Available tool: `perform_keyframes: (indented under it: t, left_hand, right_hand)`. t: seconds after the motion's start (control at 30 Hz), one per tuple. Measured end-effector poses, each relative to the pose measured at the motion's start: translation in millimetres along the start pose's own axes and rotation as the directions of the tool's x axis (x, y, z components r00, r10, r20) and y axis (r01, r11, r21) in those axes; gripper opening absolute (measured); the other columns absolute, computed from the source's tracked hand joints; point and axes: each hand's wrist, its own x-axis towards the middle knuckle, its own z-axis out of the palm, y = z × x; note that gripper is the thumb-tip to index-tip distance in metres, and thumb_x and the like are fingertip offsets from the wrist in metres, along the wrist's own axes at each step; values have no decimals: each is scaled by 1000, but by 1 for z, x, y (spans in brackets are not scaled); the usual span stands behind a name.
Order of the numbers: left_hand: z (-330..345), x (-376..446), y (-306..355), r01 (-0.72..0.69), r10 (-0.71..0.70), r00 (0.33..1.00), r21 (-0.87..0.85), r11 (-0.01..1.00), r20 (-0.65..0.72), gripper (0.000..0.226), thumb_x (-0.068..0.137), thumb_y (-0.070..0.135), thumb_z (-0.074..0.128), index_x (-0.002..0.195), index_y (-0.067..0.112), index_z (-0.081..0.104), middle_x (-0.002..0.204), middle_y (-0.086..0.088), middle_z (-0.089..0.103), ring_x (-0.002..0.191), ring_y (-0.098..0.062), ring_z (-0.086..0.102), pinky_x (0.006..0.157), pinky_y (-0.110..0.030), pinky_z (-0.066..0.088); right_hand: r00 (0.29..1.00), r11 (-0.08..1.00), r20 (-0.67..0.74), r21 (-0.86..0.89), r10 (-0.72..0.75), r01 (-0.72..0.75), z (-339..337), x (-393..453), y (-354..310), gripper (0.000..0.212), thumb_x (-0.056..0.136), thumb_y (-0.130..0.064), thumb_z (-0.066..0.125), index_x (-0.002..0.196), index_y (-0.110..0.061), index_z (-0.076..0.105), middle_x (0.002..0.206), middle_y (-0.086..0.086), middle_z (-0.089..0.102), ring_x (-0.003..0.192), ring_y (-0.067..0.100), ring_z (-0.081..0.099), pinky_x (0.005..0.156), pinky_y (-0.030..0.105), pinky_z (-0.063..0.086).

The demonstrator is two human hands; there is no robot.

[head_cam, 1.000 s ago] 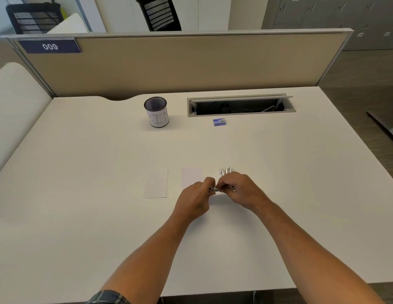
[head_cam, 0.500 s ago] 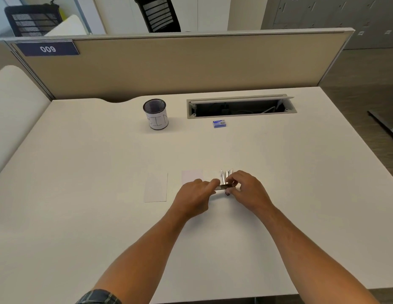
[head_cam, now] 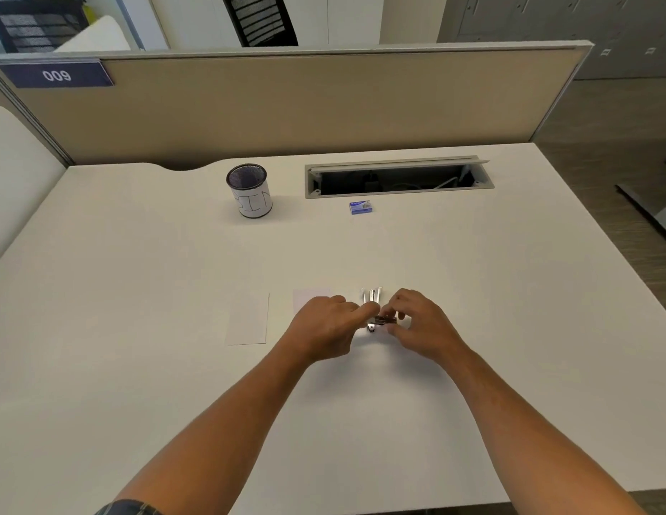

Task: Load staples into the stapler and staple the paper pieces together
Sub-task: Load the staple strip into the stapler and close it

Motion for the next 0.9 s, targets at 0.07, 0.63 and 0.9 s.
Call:
perform_keyframes:
  t: [0.07, 0.63, 0.9]
  left_hand:
    - [-6, 6, 4, 12, -13, 1000, 15, 1000, 16, 33, 80, 8, 71, 110, 20, 64, 61, 0, 62, 53, -30, 51, 43, -27, 30]
    - [-7, 12, -2, 151, -149, 989, -130, 980, 25, 29, 94, 22, 59, 116, 30, 42, 71, 0, 66, 61, -31, 54, 50, -31, 36]
    - [-5, 12, -3, 188, -191, 981, -254, 949, 11, 24, 96, 27, 58, 118, 25, 48, 77, 3, 69, 63, -29, 58, 55, -36, 49]
  right_hand:
    - [999, 998, 32, 44, 32, -33, -1, 1, 1, 24, 76, -23, 83, 85, -41, 68, 89, -15, 60, 85, 8, 59, 75, 30, 51]
    - [983, 989, -114, -3, -144, 145, -10, 4, -11, 29, 75, -18, 88, 100, -27, 77, 94, -13, 59, 80, 11, 57, 67, 35, 53]
    - [968, 969, -148, 111, -203, 221, -13, 9, -12, 27, 76, -11, 89, 100, -21, 80, 90, -11, 54, 77, 7, 57, 67, 26, 49]
